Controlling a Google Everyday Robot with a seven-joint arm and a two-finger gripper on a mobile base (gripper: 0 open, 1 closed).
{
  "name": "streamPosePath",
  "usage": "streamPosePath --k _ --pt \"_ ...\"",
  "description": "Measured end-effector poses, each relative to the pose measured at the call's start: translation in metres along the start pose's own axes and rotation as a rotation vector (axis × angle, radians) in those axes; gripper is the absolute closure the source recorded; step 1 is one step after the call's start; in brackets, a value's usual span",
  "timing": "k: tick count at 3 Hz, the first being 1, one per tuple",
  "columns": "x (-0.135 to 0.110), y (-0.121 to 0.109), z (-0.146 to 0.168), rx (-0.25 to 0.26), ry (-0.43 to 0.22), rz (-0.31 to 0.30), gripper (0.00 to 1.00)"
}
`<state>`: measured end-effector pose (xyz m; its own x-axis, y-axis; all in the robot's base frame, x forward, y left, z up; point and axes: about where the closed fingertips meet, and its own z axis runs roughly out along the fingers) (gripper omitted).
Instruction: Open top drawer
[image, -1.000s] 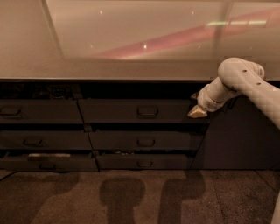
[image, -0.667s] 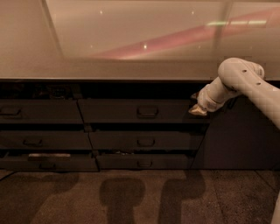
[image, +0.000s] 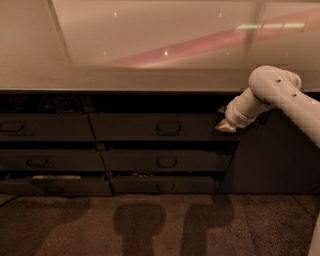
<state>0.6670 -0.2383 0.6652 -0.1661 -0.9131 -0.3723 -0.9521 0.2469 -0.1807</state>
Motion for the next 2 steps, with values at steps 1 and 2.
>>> streamPosePath --k 1,2 --pt "0.0016 0.0028 0.0015 -0.005 0.010 0.000 1.00" --pt "0.0010 0.0019 -0.0064 0.014 0.013 -0.012 1.00"
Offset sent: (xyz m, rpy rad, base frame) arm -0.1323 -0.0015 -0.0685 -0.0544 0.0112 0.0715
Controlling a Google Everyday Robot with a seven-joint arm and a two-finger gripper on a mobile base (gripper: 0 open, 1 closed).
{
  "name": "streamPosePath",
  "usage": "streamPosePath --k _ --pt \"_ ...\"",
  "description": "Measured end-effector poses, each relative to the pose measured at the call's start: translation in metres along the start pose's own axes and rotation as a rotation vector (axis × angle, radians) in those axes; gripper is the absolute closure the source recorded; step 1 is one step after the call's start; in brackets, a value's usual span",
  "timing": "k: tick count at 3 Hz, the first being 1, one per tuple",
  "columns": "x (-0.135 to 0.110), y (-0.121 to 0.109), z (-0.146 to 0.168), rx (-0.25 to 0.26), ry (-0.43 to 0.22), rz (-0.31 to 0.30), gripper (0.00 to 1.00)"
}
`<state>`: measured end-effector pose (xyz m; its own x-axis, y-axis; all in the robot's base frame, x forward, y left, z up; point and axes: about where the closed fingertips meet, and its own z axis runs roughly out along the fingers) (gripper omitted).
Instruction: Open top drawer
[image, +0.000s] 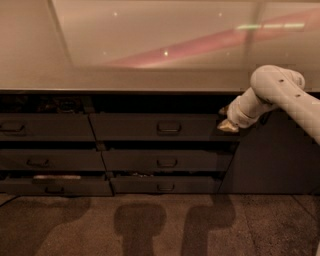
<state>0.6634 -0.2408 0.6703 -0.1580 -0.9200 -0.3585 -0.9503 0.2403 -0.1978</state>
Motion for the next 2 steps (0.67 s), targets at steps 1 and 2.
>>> streamPosePath --k 1,2 --pt "-0.001 -0.001 -0.003 0.000 0.000 0.000 1.00" --pt "0.003 0.010 0.000 -0.005 0.002 -0.005 1.00"
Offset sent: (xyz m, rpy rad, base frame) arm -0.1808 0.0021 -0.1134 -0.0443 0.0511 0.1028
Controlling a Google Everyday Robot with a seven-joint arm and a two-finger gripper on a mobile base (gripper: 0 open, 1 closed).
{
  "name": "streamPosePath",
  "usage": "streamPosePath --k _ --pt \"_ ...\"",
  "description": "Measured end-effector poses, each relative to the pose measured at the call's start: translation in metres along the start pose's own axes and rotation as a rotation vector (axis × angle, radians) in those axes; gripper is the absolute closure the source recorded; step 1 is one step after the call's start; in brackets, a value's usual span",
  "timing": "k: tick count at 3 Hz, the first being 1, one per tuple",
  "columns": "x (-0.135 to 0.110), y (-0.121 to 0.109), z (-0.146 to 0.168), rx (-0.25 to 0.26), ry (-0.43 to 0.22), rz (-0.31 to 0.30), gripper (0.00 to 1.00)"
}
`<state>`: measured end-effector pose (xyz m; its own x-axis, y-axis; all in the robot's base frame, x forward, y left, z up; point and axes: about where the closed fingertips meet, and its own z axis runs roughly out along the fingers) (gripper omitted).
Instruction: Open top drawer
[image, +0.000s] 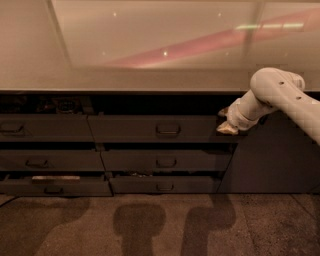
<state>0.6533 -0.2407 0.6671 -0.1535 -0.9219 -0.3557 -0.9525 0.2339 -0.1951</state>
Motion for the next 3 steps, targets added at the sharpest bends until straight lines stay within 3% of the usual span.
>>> streamPosePath --k 3 --pt "-0.007 -0.004 -0.017 0.000 0.000 0.000 1.00"
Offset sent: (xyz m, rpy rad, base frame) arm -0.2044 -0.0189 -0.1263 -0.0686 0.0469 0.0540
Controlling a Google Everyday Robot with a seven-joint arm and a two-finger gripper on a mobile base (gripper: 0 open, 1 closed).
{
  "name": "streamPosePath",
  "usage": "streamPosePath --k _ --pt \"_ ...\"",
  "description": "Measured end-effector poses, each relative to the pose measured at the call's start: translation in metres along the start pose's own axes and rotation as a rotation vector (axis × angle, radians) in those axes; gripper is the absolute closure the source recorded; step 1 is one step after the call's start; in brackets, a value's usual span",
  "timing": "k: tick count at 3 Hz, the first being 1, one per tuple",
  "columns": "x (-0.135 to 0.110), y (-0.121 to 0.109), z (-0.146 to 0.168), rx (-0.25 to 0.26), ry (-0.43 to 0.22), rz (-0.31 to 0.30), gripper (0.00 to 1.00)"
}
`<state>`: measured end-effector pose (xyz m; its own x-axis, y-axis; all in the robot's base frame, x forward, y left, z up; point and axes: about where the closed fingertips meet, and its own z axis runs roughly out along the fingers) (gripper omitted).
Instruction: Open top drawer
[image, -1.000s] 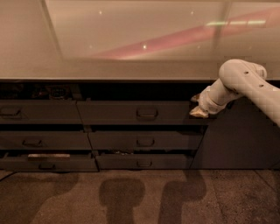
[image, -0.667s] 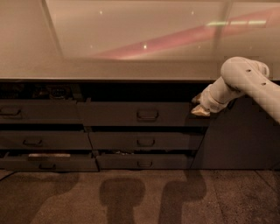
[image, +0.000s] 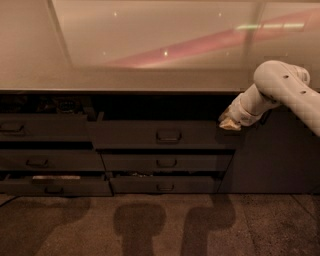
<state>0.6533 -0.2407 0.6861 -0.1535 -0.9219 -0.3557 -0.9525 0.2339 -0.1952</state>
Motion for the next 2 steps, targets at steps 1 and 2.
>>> streamPosePath --k 1,2 --pt "-0.002 -0.001 -0.005 0.000 0.000 0.000 1.00" --pt "-0.002 0.003 -0.036 0.085 0.010 -0.022 1.00"
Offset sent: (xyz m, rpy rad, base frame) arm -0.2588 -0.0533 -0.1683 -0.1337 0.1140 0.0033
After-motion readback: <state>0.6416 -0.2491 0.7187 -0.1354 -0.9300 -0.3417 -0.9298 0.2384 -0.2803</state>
